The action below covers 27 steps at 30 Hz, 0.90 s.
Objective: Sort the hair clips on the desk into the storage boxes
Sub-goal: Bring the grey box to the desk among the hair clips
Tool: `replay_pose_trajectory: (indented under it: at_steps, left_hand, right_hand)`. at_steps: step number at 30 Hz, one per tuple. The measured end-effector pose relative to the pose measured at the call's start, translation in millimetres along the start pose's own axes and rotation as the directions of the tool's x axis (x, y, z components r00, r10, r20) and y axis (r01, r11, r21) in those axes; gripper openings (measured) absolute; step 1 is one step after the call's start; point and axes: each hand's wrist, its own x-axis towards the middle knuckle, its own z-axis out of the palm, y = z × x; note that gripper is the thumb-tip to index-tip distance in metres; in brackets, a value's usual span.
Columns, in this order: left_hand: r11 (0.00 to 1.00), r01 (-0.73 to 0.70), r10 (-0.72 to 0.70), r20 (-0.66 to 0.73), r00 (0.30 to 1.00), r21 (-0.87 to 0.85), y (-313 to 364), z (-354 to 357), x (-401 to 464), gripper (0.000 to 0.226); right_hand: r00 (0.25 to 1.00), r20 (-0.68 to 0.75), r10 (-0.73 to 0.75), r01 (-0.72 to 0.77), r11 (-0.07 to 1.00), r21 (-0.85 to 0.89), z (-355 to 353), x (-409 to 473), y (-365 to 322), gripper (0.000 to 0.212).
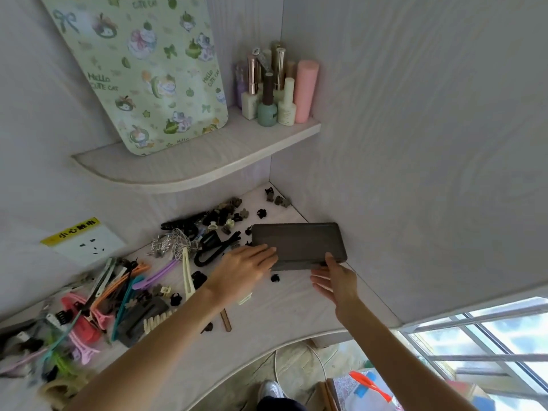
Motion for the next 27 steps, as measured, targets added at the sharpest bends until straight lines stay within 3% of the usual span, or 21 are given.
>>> replay_pose_trajectory:
  at_steps: [5,8,10,13,15,18,21,24,27]
  left_hand:
    - [0.984,0.16,-0.154,0.081,0.985,-0.081,3.3,5.0,0.2,0.047]
    - [0.968,0.244,-0.234,0.144,0.962,-0.055,5.6,9.9,7.0,0.06]
    - [0.969,0.246,-0.238,0.178,0.955,-0.022,5.2,12.3,8.3,0.062]
    - [0.976,0.204,-0.216,0.227,0.95,0.078,4.5,12.2,6.2,0.063]
    - [0.976,0.167,-0.2,0.288,0.936,0.138,5.2,11.0,8.4,0.06]
    - [0.915,-0.052,-0.125,0.403,0.906,0.399,13.0,4.3,17.3,0.042]
    - [0.865,-0.212,-0.062,0.517,0.853,0.455,21.6,-0.5,24.1,0.035]
    - [0.861,-0.15,-0.13,0.495,0.859,0.487,24.6,-9.3,26.3,0.035]
    - [0.948,-0.051,-0.124,0.513,0.849,0.314,16.5,-3.1,26.0,0.04]
  right_hand:
    - [0.953,-0.104,-0.284,0.266,0.95,-0.161,7.9,-8.1,6.5,0.027]
    - [0.923,-0.094,-0.373,0.335,0.901,-0.276,10.3,-6.8,10.3,0.027]
    - [0.951,-0.069,-0.301,0.273,0.924,-0.267,10.7,-0.7,11.8,0.029]
    - [0.999,-0.013,0.051,-0.052,0.994,-0.097,11.0,6.4,9.6,0.031]
    - [0.988,0.036,0.147,-0.143,0.986,-0.087,8.6,11.4,9.4,0.031]
    - [0.981,0.085,0.175,-0.171,0.984,-0.044,8.7,17.4,9.9,0.029]
    - [0.978,0.117,0.172,-0.176,0.984,0.025,11.3,20.5,11.1,0.027]
    - [0.98,0.121,0.157,-0.167,0.983,0.075,15.1,22.6,15.9,0.028]
    - [0.982,0.121,0.145,-0.154,0.986,0.067,15.9,22.4,21.3,0.034]
